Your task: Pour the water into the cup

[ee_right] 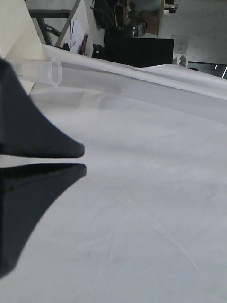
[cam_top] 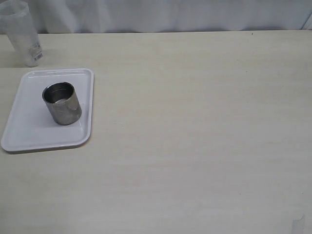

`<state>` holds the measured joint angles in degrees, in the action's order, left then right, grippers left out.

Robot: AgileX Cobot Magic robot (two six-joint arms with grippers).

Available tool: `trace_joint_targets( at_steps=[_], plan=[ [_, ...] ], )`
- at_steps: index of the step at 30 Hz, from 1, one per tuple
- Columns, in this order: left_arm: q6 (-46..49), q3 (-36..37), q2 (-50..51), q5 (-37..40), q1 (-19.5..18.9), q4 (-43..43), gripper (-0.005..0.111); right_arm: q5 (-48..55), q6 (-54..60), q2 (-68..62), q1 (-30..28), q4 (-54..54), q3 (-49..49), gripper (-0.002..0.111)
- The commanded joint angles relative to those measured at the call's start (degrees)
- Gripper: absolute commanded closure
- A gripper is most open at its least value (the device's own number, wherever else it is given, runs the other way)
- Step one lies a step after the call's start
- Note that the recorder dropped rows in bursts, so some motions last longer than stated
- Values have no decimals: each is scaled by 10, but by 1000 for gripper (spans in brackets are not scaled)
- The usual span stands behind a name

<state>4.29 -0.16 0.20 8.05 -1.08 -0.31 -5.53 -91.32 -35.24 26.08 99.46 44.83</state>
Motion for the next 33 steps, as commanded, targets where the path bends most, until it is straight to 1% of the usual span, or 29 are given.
trace_joint_targets(
  at_steps=[1, 12, 33],
  plan=[
    [0, 2, -2, 29, 4, -4, 4, 6, -9, 1, -2, 0, -3, 104],
    [0, 2, -2, 95, 4, -4, 4, 6, -9, 1, -2, 0, -3, 104],
    [0, 2, -2, 94, 4, -3, 4, 6, -10, 1, -2, 0, -3, 104]
  ],
)
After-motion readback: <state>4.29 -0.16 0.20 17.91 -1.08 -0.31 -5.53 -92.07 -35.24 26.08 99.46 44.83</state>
